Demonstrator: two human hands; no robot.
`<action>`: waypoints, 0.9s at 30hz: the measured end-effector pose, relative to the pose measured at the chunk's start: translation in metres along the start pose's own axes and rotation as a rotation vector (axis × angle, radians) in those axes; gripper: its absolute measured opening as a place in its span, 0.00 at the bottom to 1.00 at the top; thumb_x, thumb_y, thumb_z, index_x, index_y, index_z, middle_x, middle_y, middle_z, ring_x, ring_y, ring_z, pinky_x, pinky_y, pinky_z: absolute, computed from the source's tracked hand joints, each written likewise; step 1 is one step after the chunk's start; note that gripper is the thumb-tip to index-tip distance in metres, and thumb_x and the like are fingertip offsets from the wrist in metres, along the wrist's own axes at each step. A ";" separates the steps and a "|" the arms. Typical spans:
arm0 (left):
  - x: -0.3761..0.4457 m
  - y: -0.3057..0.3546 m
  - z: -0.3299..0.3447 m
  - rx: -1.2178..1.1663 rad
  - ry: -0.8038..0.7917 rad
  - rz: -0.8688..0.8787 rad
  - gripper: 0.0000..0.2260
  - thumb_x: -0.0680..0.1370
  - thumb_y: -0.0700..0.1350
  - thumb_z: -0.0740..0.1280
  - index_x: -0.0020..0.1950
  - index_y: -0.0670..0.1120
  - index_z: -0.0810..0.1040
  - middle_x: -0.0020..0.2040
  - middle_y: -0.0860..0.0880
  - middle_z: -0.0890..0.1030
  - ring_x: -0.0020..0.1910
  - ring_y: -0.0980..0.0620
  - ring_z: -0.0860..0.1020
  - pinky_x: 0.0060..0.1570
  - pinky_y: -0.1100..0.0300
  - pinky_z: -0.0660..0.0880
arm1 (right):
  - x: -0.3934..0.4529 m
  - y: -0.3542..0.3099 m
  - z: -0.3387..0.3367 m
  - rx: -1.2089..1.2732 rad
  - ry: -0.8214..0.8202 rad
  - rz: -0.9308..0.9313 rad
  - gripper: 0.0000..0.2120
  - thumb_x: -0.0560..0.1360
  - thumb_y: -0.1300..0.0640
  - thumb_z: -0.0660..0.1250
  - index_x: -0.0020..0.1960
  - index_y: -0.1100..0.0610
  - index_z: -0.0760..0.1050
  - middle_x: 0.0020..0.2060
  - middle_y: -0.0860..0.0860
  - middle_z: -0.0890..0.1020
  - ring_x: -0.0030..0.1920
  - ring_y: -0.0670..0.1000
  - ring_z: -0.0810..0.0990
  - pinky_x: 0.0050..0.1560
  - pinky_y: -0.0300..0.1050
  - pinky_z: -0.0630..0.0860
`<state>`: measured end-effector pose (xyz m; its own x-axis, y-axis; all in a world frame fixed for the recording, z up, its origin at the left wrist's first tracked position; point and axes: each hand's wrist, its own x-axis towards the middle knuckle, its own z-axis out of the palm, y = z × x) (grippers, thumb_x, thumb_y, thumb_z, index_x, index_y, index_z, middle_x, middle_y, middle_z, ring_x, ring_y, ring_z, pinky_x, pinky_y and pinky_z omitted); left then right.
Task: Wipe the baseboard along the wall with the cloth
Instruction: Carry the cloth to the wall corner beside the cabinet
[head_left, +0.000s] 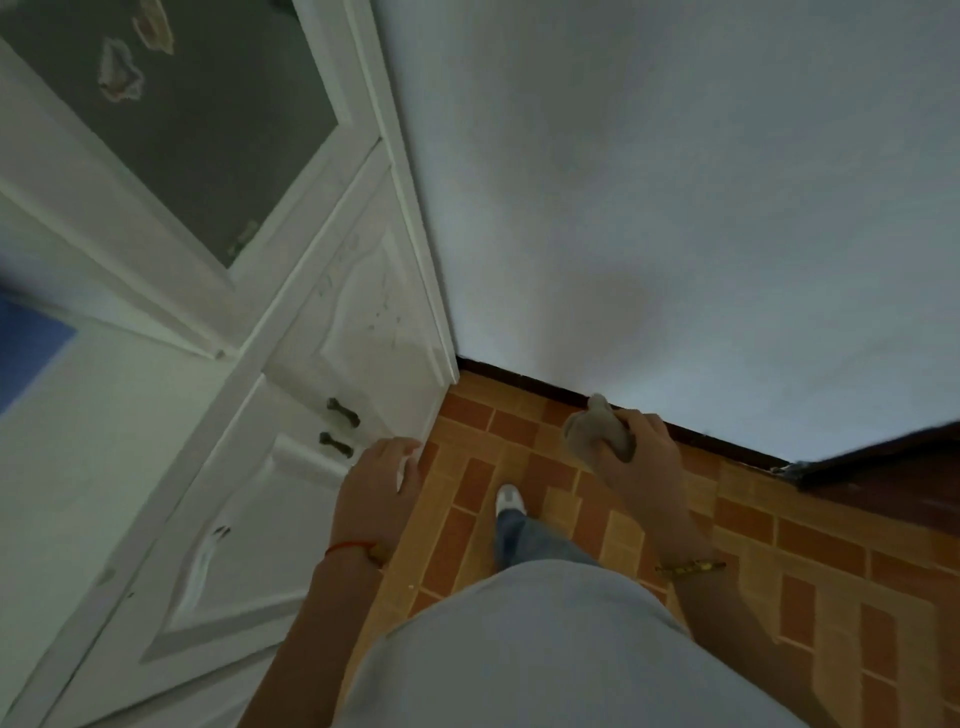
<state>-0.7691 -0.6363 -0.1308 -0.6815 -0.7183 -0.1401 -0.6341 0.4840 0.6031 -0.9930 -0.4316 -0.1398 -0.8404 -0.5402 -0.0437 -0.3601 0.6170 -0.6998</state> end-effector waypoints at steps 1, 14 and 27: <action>0.019 -0.001 -0.002 0.012 -0.015 0.012 0.12 0.83 0.42 0.61 0.64 0.45 0.78 0.60 0.49 0.80 0.59 0.50 0.76 0.61 0.55 0.73 | 0.014 -0.006 0.003 0.014 0.002 0.011 0.13 0.72 0.58 0.72 0.55 0.58 0.75 0.45 0.50 0.72 0.42 0.49 0.72 0.38 0.33 0.66; 0.224 -0.016 0.022 0.063 -0.104 0.144 0.16 0.81 0.44 0.59 0.64 0.43 0.78 0.59 0.44 0.81 0.57 0.44 0.78 0.59 0.48 0.75 | 0.187 -0.023 0.076 0.006 -0.047 0.058 0.12 0.74 0.58 0.69 0.57 0.58 0.74 0.48 0.51 0.72 0.45 0.50 0.73 0.41 0.30 0.66; 0.353 -0.174 0.232 0.171 -0.293 0.159 0.14 0.82 0.39 0.61 0.67 0.41 0.76 0.61 0.41 0.79 0.59 0.41 0.76 0.59 0.48 0.72 | 0.261 0.144 0.302 -0.041 -0.125 0.171 0.15 0.74 0.59 0.68 0.59 0.59 0.74 0.51 0.54 0.73 0.49 0.54 0.74 0.45 0.40 0.65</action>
<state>-0.9840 -0.8581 -0.4680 -0.8360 -0.4662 -0.2894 -0.5474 0.6722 0.4985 -1.1421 -0.6566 -0.4674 -0.8349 -0.4909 -0.2489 -0.2353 0.7272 -0.6448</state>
